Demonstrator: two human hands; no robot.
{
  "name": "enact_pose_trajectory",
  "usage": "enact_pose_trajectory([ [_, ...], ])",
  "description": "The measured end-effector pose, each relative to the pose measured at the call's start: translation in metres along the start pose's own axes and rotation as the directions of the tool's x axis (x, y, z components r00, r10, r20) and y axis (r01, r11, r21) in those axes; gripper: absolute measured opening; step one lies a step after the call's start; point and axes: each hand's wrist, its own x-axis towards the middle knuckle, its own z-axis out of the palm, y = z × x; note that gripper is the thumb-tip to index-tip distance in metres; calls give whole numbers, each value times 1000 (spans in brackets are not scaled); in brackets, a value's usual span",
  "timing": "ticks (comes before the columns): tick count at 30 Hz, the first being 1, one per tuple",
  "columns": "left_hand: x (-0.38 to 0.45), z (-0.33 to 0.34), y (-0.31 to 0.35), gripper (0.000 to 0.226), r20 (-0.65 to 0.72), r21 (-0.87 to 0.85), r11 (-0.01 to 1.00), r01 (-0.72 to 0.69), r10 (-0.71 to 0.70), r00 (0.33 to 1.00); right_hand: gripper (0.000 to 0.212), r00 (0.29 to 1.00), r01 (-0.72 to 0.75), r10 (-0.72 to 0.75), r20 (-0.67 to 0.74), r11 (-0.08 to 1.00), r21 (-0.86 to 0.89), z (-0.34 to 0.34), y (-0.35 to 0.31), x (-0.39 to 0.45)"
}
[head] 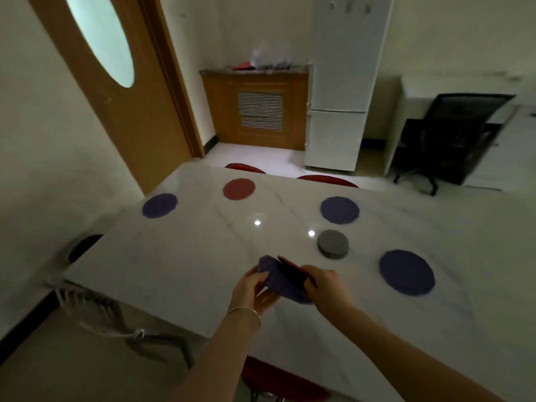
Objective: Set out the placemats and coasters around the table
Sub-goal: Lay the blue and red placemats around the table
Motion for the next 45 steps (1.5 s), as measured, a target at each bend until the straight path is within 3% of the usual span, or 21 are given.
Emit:
enact_pose_trajectory([
  [6,21,-13,17,26,42,43,993,109,-111,993,18,968,-216,179,-175,951,-222,0,26,-31],
  [8,29,-7,26,22,61,51,993,108,-111,992,18,963,-230,173,-205,925,-301,1,33,-35],
  [11,38,0,32,21,81,44,994,100,-103,991,39,967,-172,78,-242,901,-397,10,44,-41],
  [13,42,-4,32,20,79,0,995,97,-96,992,55,977,-106,30,-209,926,-362,23,51,-47],
  [15,42,-11,29,18,66,-19,994,109,-108,992,53,990,-70,27,-136,943,-325,45,55,-52],
  [19,43,-25,30,15,25,-43,993,114,-113,993,58,1000,-26,24,-12,912,-409,89,60,-61],
  [26,46,-31,34,17,8,-48,994,93,-93,996,59,999,43,-46,1,915,-401,104,71,-57],
  [28,48,-30,31,17,11,-34,994,100,-100,995,57,999,16,-33,-40,931,-366,105,72,-54],
  [31,50,-30,24,16,14,-20,994,108,-108,994,52,999,34,-21,50,960,-277,112,75,-43],
  [33,51,-32,21,16,13,-10,994,113,-113,994,52,993,36,-3,115,958,-284,118,77,-40],
  [37,53,-35,18,16,-1,-3,993,116,-116,993,54,996,36,-7,92,947,-318,122,77,-49],
  [41,54,-35,16,16,-8,-2,991,130,-130,991,50,964,-4,90,249,945,-328,136,76,-52],
  [45,54,-34,15,16,7,-4,991,135,-135,991,41,983,-30,86,164,947,-319,137,71,-55],
])
